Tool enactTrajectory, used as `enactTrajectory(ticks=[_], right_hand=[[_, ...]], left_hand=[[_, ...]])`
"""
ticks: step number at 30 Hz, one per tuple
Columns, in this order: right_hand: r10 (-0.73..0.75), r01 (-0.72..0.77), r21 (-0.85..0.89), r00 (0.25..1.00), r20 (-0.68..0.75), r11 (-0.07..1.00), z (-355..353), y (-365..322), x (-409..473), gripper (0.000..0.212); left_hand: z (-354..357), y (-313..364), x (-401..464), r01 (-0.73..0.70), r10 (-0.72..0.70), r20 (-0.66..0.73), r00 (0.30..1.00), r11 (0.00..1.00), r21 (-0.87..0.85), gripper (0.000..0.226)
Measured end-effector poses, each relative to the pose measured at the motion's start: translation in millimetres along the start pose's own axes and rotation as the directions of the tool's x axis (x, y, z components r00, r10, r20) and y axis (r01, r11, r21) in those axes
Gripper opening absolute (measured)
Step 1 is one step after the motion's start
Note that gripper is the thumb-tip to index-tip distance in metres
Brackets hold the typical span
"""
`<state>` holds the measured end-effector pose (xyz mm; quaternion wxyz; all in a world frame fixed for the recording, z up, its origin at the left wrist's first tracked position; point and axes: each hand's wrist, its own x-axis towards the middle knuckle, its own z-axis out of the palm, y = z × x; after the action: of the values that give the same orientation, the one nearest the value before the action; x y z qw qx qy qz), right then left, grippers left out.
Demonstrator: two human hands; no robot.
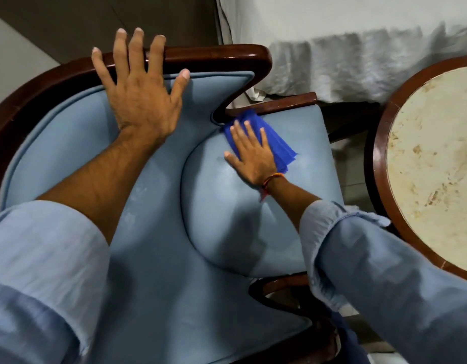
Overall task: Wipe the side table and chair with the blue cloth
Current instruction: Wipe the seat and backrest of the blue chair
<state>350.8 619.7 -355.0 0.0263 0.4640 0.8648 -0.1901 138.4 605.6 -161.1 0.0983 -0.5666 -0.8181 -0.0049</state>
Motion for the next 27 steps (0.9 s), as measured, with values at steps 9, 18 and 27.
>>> enactTrajectory(ticks=[9,18,27], right_hand=[[-0.409,0.431,-0.104,0.895,0.181,0.896,33,-36,-107,0.081],[-0.101,0.100,0.034,0.994,0.035,0.994,28,-25,-100,0.073],[0.303,-0.203,0.971,0.940,0.156,0.129,-11,-195,-50,0.049]], left_hand=[[-14,-45,2,-0.281,0.282,0.058,0.958,0.959,-0.021,0.070],[-69,-219,-110,-0.277,0.279,0.285,0.917,0.960,-0.051,0.086],[-69,-215,-134,-0.112,0.133,0.258,0.957,0.989,-0.094,0.087]])
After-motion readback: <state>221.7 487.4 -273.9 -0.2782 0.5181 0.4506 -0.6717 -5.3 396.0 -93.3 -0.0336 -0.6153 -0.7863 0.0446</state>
